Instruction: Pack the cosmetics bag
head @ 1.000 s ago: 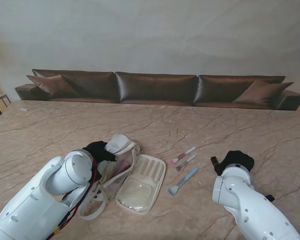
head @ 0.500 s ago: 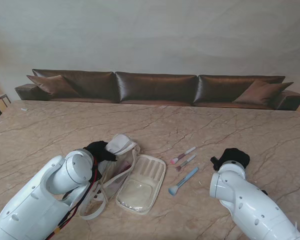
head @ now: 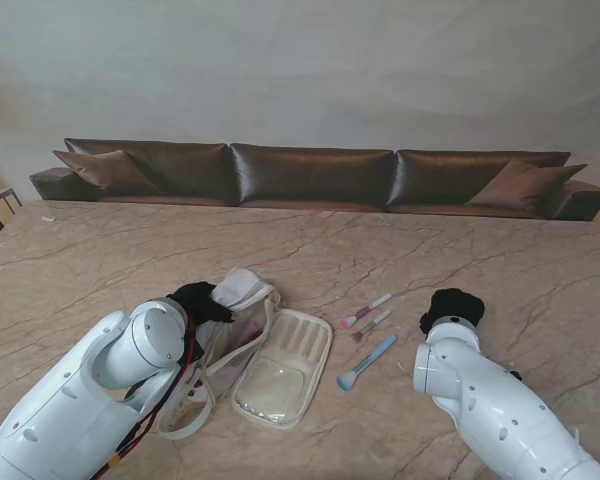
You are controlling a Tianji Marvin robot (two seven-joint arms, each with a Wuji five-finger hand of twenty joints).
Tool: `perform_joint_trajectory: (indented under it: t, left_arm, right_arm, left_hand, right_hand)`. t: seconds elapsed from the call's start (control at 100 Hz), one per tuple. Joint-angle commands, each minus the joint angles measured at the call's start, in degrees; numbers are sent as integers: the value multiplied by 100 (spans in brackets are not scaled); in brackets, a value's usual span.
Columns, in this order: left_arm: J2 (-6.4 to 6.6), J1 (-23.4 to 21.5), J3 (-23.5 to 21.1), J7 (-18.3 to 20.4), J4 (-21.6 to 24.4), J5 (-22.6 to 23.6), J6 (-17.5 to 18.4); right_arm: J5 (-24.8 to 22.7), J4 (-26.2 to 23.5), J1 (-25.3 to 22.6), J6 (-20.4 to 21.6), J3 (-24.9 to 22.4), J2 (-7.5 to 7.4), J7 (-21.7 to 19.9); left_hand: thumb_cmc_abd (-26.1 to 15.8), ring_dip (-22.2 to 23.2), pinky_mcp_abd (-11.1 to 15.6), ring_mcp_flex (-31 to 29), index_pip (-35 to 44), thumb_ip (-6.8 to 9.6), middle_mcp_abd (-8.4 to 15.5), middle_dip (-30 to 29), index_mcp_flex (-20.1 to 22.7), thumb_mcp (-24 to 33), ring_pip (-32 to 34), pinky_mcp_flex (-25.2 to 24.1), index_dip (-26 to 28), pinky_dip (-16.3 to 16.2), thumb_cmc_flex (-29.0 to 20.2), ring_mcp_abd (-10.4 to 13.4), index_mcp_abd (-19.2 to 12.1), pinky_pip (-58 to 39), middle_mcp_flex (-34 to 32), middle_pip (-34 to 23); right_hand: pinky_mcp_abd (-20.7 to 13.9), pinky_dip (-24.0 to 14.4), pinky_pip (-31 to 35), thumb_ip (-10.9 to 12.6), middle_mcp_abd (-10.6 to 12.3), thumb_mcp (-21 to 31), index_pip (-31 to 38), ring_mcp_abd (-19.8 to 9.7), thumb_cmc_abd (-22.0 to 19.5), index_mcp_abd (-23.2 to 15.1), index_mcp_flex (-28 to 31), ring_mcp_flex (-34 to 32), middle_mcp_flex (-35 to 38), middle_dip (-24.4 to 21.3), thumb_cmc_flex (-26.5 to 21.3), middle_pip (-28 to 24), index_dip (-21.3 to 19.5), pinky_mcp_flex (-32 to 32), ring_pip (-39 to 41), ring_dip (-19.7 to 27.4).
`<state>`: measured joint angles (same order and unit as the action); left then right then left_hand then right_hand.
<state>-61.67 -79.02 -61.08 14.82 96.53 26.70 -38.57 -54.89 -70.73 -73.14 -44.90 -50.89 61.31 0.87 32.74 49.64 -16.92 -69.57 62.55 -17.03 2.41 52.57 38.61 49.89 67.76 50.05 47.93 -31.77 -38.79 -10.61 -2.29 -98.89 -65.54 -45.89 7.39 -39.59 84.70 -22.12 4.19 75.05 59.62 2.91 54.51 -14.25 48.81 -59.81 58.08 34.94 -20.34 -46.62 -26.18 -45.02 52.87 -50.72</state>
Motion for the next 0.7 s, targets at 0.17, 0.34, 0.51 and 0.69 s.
perform_joint_trajectory:
  t: [0.17,0.34,0.51,0.69]
  left_arm:
    - [-32,-60,22,29,-26,-58,12]
    - [-32,-67,14,27,-25,-62,16]
    - [-32,-58,13,33,-28,-63,25]
    - [-43,-52,18,4,-38,-83,31]
  right_arm:
    - [25,372,-147,115,176,33,-84]
    - [-106,360,-303,469,-108,66,290]
    - [-510,-51,-585,906,-575,23,372]
    - [-916,-656,-889,1301,-1030,-23,231]
  left_hand:
    - [-464,48,42,-275,374,311,669,103,182,507,37,29,98,-16,-472,79,-877,-495,-336,-478]
    - [-469,50,42,-276,377,305,670,104,182,510,39,29,99,-17,-468,80,-881,-494,-336,-479]
    - [-465,51,42,-275,379,303,678,107,180,510,39,29,101,-18,-471,80,-877,-494,-334,-482]
    - [-474,52,42,-275,377,300,676,108,179,505,38,29,101,-19,-470,80,-883,-494,-332,-485]
  right_hand:
    - [190,61,-31,135,146,-114,89,-28,397,-856,679,-311,536,-33,-826,148,306,-80,-343,284]
    - [189,177,8,206,32,297,116,-51,598,-839,763,-732,838,-78,-828,209,-45,-438,-361,380]
    - [147,128,162,249,-46,376,90,-48,496,-759,769,-855,948,-30,-839,212,-212,-593,-192,282]
    - [159,87,230,260,-64,365,30,-25,402,-734,772,-847,961,8,-832,234,-287,-568,-164,246]
